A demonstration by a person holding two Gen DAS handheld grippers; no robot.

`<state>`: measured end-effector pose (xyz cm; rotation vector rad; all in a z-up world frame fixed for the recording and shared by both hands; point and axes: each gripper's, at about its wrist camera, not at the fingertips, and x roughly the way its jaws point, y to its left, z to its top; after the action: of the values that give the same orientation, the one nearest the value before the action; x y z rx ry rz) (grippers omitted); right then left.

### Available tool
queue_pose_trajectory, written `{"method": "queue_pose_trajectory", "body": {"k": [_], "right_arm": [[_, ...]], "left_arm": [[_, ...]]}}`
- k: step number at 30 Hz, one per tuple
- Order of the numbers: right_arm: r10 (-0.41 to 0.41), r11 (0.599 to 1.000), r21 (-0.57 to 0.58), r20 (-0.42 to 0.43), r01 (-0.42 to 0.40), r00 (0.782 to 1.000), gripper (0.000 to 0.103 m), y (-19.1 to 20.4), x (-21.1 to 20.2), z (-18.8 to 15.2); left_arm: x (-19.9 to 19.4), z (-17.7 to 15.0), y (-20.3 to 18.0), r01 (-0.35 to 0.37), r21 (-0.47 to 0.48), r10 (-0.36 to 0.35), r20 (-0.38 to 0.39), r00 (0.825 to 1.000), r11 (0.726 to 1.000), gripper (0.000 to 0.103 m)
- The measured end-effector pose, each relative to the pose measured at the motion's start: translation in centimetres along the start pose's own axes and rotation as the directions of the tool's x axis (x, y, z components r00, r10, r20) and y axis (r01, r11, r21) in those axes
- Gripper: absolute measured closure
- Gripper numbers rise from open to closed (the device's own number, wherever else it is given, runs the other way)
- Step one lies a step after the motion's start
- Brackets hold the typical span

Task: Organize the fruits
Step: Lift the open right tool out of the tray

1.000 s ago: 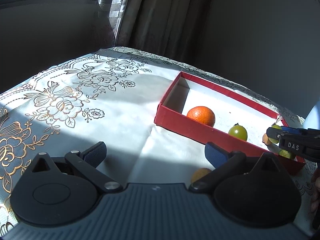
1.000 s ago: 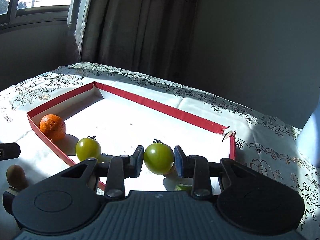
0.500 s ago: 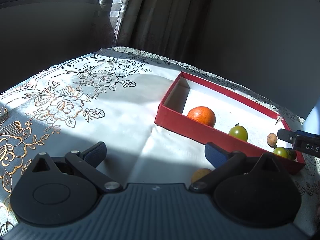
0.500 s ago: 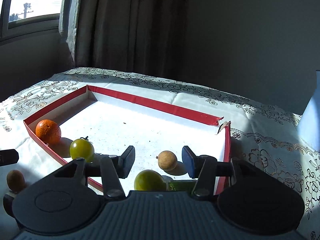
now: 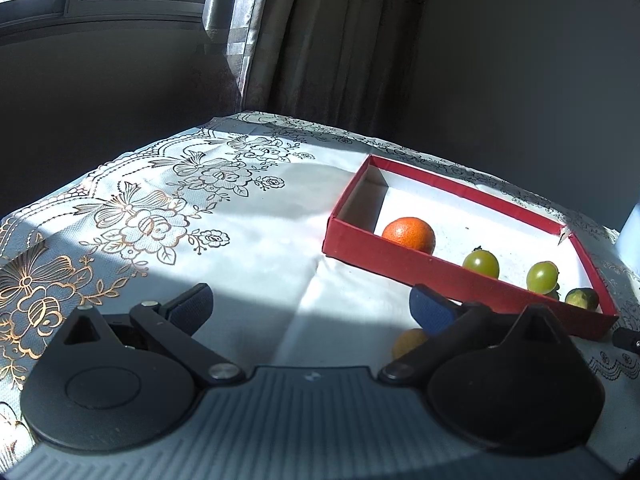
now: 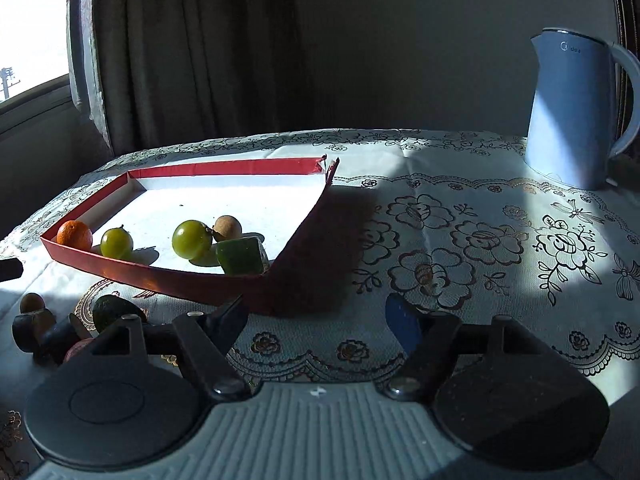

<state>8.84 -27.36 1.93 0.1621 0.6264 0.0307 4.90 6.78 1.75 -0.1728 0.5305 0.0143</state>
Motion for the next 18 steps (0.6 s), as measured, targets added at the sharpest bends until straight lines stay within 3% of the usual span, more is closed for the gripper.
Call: {"method": "queue_pose_trajectory", "body": {"k": [5, 18], "right_arm": [[0.017, 1.000, -0.006, -0.006, -0.017, 1.000, 0.027, 0.0, 0.0, -0.2], [0.046, 0.999, 0.020, 0.002, -0.046, 0.999, 0.023, -0.5, -0.1, -0.2]], "left_arm": [[0.7, -0.1, -1.1, -0.058, 0.077, 0.061, -0.042, 0.997, 0.995, 0.000], [-0.6, -0.8, -2.6, -0.092, 0.222, 0.090, 0.020, 0.996, 0.971, 0.000]]}}
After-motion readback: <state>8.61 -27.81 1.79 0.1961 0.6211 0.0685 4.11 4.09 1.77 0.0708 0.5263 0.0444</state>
